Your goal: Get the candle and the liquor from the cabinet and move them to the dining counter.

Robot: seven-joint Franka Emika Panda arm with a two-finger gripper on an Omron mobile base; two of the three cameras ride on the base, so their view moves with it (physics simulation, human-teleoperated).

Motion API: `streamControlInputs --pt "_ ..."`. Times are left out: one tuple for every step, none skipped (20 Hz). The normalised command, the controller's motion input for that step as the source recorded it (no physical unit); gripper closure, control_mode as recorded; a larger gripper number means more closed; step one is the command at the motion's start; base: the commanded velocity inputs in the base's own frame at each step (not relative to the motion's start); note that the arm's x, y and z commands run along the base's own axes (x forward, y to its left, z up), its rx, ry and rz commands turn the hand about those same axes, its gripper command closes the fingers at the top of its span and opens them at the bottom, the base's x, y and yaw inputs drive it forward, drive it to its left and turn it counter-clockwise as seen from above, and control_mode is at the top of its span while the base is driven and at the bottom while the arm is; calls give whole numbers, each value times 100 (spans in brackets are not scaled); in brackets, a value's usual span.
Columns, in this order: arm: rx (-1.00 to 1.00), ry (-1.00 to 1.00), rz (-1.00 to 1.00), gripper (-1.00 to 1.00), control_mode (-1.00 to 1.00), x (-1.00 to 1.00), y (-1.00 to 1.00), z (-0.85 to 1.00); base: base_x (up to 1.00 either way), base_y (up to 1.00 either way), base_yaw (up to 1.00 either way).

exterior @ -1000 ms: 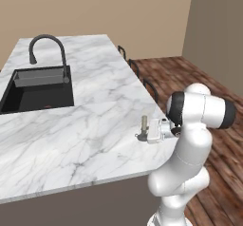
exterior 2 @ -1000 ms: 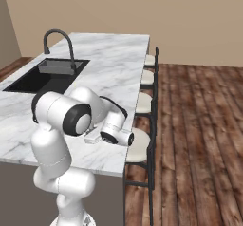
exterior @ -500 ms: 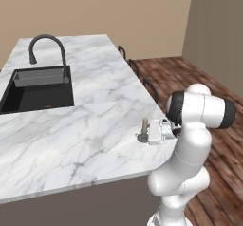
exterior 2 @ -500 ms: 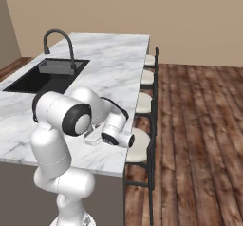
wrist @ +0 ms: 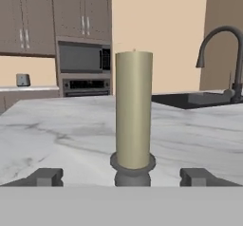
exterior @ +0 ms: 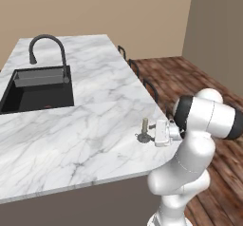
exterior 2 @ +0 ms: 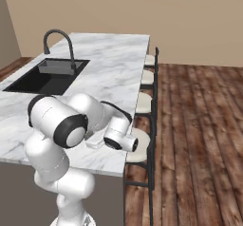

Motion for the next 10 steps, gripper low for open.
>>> streamControlInputs --pt "0 0 -3 -100 -100 -29 -25 42 0 0 0" --pt "0 0 -3 -100 -100 -32 -26 43 0 0 0" --pt "0 0 -4 -100 -100 -34 -28 48 0 0 0" --pt "0 0 -3 -100 -100 -38 -28 51 0 0 0" --pt "0 0 -3 -100 -100 -39 -24 54 0 0 0" --pt "0 0 -4 -100 -100 -43 -19 64 0 0 0" --pt "0 -1 -4 -100 -100 -50 -18 70 0 0 0" --pt "0 0 -4 -100 -100 -48 -8 81 0 0 0" --pt "0 -1 -5 -100 -100 -49 0 89 0 0 0" --pt "0 0 -6 -100 -100 -54 0 93 0 0 0"
